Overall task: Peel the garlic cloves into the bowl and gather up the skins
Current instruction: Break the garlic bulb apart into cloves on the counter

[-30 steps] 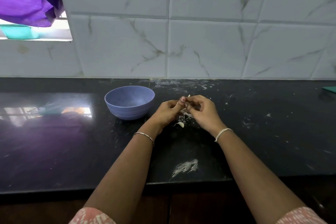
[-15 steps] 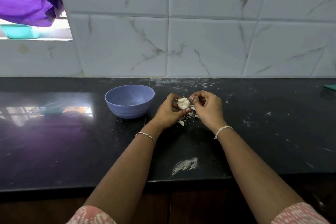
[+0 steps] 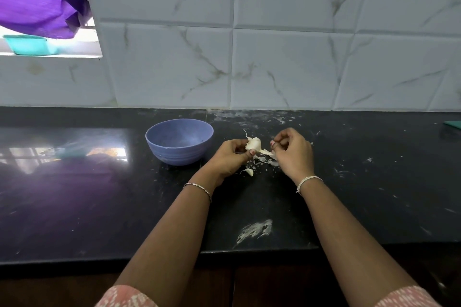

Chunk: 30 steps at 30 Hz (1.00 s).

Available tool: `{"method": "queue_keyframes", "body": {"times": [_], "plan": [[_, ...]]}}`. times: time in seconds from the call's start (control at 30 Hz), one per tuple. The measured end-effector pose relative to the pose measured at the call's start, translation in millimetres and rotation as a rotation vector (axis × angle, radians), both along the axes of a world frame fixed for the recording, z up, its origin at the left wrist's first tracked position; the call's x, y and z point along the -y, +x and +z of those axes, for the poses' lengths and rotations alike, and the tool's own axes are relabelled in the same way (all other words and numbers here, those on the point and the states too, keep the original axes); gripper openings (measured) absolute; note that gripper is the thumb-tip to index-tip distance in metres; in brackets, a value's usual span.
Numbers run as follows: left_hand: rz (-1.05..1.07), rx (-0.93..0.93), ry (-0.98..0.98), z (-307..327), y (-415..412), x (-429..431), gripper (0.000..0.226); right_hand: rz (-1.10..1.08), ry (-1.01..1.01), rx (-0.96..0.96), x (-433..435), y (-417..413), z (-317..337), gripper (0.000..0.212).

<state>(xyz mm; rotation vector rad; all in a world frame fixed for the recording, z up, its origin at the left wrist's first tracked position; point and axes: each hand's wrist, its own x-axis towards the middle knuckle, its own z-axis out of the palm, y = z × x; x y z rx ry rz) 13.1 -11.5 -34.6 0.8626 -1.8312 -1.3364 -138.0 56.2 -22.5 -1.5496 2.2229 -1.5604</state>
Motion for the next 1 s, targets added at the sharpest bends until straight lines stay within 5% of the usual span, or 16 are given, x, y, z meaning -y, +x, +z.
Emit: {"method": "queue_keyframes", "body": {"times": [0.17, 0.4, 1.0], "plan": [[0.012, -0.049, 0.048, 0, 0, -1, 0.033, 0.351, -0.032, 0.485, 1, 5, 1, 0.009], [0.001, -0.094, 0.119, 5, 3, -3, 0.028, 0.488, -0.062, 0.677, -2, 10, 3, 0.021], [0.065, -0.154, 0.106, 10, 1, -11, 0.030, 0.304, -0.123, 0.223, 9, 14, -6, 0.013]]}}
